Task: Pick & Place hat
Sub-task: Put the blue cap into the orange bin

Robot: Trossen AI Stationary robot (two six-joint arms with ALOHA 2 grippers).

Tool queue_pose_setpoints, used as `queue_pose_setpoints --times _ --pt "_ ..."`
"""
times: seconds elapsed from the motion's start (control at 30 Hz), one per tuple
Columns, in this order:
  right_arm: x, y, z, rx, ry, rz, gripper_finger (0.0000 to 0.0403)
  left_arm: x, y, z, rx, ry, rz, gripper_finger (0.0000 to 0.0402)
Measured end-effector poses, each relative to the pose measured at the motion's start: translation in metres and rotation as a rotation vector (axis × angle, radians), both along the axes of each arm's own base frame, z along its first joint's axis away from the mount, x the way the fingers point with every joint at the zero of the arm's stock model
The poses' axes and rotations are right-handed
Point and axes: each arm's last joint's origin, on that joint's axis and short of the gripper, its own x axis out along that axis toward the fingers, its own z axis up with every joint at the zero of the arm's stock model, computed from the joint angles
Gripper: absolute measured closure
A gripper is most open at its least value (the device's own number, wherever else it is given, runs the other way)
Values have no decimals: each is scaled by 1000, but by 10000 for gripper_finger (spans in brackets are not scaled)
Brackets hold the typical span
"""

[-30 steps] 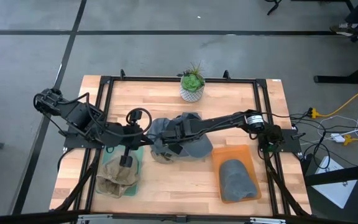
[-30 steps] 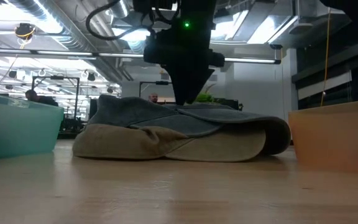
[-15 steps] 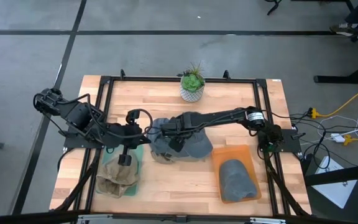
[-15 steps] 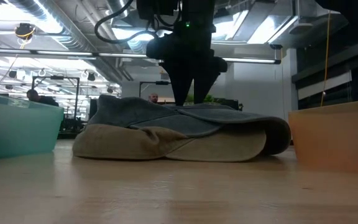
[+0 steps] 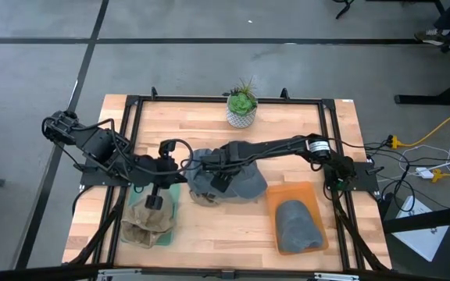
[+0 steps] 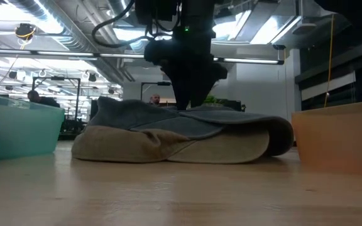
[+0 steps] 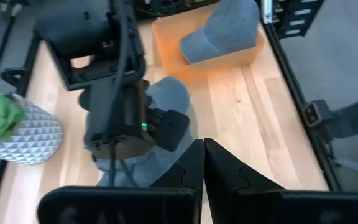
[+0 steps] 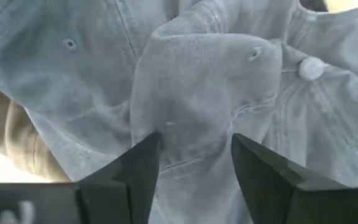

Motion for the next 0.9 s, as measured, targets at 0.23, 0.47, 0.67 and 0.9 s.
queue_pose_setpoints --times 0.23,0.47,0.67,0.9 --pt "4 1 -5 36 -12 -15 259 -1 0 -1 7 11 -13 396" --pt "2 5 -6 46 2 -40 378 -1 1 -1 43 12 -21 400" --pt "-17 17 6 -15 116 -10 382 -1 1 -1 107 11 -67 397" --pt "-53 37 56 -194 110 54 391 0 1 -10 171 43 -112 399"
